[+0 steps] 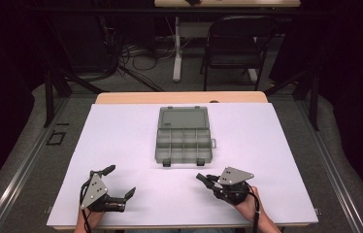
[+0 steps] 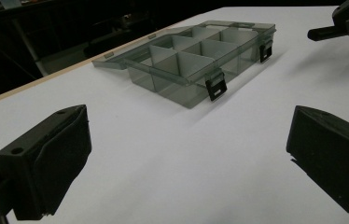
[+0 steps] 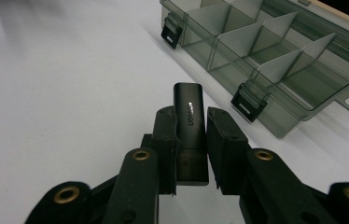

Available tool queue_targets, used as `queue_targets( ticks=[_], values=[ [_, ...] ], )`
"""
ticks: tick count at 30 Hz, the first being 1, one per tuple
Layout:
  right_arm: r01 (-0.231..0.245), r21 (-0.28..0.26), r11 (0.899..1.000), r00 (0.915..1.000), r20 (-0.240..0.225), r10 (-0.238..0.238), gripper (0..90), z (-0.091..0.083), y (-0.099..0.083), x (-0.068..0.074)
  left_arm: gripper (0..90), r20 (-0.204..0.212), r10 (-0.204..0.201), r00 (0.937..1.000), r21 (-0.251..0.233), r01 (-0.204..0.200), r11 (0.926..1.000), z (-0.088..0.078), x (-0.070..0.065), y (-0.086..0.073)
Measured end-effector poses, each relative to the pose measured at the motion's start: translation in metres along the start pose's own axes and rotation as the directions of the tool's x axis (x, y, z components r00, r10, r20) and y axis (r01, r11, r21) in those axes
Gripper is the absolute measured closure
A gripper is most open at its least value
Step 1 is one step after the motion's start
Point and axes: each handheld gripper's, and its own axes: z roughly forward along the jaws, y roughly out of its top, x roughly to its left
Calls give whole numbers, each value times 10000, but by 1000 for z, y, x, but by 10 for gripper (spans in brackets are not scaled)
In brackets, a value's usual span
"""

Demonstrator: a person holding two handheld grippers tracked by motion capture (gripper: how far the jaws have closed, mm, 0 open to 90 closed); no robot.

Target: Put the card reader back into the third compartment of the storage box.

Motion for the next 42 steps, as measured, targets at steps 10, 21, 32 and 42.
queue_targets(
  ticks=[10, 21, 32, 42],
  values=[
    [-63, -74, 10000, 9998, 164, 65, 740, -2, 1, -5, 1, 17, 10, 10000, 7, -10, 10000, 0, 0, 0],
    [-130, -160, 9998, 9992, 380, 136, 741, -5, 3, -10, 2, 7, -12, 10000, -1, 12, 10000, 0, 0, 0],
    [-144, -249, 9996, 9984, 542, 157, 741, -7, 6, -14, 2, 2, 22, 10000, 19, -22, 10000, 0, 0, 0],
    [-212, -356, 9991, 9973, 700, 237, 741, -9, 8, -19, 1, -4, 9, 10000, 13, -9, 10000, 0, 0, 0]
  ],
)
